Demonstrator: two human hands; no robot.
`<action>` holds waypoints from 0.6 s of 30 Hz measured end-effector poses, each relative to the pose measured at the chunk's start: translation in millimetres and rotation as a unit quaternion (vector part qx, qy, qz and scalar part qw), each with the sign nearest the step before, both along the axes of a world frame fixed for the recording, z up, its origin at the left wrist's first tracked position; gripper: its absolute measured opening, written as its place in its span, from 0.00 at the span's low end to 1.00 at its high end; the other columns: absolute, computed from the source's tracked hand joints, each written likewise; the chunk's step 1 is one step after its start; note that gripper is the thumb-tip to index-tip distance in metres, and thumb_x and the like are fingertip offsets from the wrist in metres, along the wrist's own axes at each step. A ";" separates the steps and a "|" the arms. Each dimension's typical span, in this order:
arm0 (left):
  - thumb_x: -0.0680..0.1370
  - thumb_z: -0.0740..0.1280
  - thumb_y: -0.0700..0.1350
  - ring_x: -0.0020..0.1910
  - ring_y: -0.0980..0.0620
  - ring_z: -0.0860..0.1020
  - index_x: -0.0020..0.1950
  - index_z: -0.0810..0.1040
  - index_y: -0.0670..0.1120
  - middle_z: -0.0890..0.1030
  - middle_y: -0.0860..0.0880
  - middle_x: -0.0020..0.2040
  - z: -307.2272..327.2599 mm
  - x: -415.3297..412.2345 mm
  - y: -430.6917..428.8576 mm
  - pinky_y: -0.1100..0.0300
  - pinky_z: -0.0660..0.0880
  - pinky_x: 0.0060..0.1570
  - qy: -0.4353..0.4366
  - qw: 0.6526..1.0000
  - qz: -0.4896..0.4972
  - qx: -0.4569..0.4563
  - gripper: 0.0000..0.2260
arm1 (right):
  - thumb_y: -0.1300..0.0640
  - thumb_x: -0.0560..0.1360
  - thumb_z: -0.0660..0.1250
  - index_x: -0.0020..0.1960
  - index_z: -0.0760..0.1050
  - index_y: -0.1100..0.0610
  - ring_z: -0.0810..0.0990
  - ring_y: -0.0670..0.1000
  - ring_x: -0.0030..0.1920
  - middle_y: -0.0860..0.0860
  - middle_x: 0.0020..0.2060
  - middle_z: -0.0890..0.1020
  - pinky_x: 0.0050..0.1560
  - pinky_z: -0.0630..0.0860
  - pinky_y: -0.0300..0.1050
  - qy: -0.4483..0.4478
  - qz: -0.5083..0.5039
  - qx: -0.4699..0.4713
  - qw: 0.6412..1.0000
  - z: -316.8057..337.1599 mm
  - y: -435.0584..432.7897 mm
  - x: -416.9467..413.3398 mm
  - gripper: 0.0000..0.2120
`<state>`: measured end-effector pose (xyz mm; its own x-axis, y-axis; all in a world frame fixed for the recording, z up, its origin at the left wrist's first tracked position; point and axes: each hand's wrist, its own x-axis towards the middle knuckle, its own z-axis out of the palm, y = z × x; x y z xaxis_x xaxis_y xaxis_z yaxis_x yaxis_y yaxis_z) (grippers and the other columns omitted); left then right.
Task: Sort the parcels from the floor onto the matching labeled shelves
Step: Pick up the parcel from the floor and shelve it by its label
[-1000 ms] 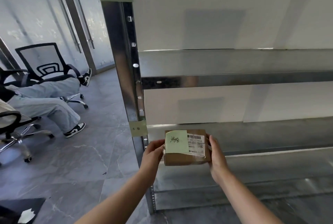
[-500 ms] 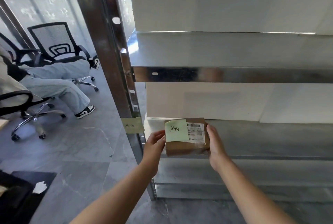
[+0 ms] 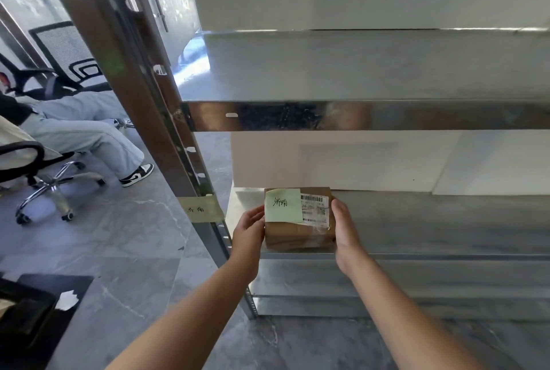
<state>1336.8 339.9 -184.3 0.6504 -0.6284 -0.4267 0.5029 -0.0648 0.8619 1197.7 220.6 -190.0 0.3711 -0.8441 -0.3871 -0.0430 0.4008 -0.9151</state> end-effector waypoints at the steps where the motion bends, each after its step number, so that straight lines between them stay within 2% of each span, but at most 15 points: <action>1: 0.81 0.62 0.35 0.60 0.46 0.81 0.59 0.78 0.48 0.82 0.45 0.60 -1.7 -1.1 -1.0 0.53 0.79 0.56 0.006 1.000 0.004 0.001 0.12 | 0.47 0.84 0.54 0.64 0.72 0.52 0.78 0.46 0.49 0.51 0.55 0.81 0.44 0.70 0.41 0.004 0.000 0.002 1.000 -1.0 -0.4 0.6 0.15; 4: 0.81 0.62 0.34 0.60 0.46 0.81 0.59 0.79 0.49 0.82 0.45 0.60 -5.3 -1.1 -2.1 0.51 0.79 0.58 0.015 1.000 0.009 0.010 0.13 | 0.45 0.84 0.53 0.61 0.73 0.48 0.79 0.51 0.55 0.52 0.58 0.82 0.54 0.74 0.47 0.014 -0.001 0.014 1.000 -5.1 -0.4 2.1 0.13; 6: 0.81 0.61 0.34 0.60 0.46 0.80 0.59 0.79 0.49 0.82 0.45 0.60 -6.1 0.9 -2.2 0.53 0.79 0.56 0.018 1.000 0.009 0.015 0.14 | 0.43 0.83 0.53 0.56 0.74 0.44 0.79 0.55 0.60 0.52 0.58 0.82 0.66 0.72 0.56 0.021 -0.001 0.023 1.000 -8.5 1.2 2.3 0.13; 7: 0.81 0.61 0.34 0.60 0.46 0.80 0.59 0.79 0.49 0.82 0.44 0.60 -6.5 1.9 -2.4 0.54 0.79 0.55 0.018 1.000 0.009 0.018 0.14 | 0.42 0.82 0.53 0.55 0.75 0.43 0.79 0.57 0.62 0.53 0.58 0.82 0.67 0.71 0.58 0.024 -0.001 0.026 0.999 -9.1 2.5 2.1 0.13; 10: 0.81 0.60 0.33 0.61 0.45 0.80 0.58 0.79 0.49 0.82 0.43 0.61 -8.0 3.3 -2.5 0.55 0.78 0.53 0.011 1.000 0.007 0.023 0.14 | 0.39 0.76 0.56 0.55 0.76 0.43 0.78 0.59 0.61 0.54 0.60 0.82 0.60 0.72 0.56 0.024 -0.005 0.029 0.999 -9.5 5.6 1.7 0.15; 12: 0.81 0.60 0.34 0.61 0.46 0.80 0.59 0.79 0.49 0.82 0.44 0.61 -10.0 2.6 -1.1 0.54 0.79 0.55 0.008 1.000 0.005 0.024 0.14 | 0.38 0.73 0.56 0.57 0.76 0.43 0.78 0.58 0.63 0.52 0.60 0.82 0.61 0.71 0.56 0.028 -0.003 0.030 0.999 -7.5 7.5 1.7 0.19; 14: 0.82 0.60 0.34 0.60 0.46 0.80 0.60 0.78 0.49 0.82 0.44 0.61 -11.8 1.2 1.2 0.54 0.80 0.54 0.012 1.000 0.007 0.027 0.14 | 0.40 0.78 0.55 0.59 0.77 0.44 0.79 0.53 0.62 0.49 0.58 0.83 0.65 0.71 0.54 0.032 0.002 0.023 0.999 -4.8 10.7 1.8 0.17; 18: 0.82 0.60 0.35 0.61 0.45 0.80 0.61 0.78 0.50 0.81 0.45 0.62 -19.3 3.2 2.4 0.55 0.79 0.53 0.015 0.999 -0.001 0.033 0.14 | 0.49 0.85 0.51 0.66 0.74 0.48 0.78 0.42 0.57 0.46 0.57 0.82 0.55 0.70 0.42 0.030 0.012 0.002 0.999 -5.1 18.1 1.8 0.16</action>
<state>1340.0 342.3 -203.7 0.6354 -0.5994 -0.4868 0.5286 -0.1218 0.8401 1199.5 238.6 -195.0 0.3662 -0.8338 -0.4131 -0.1072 0.4031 -0.9088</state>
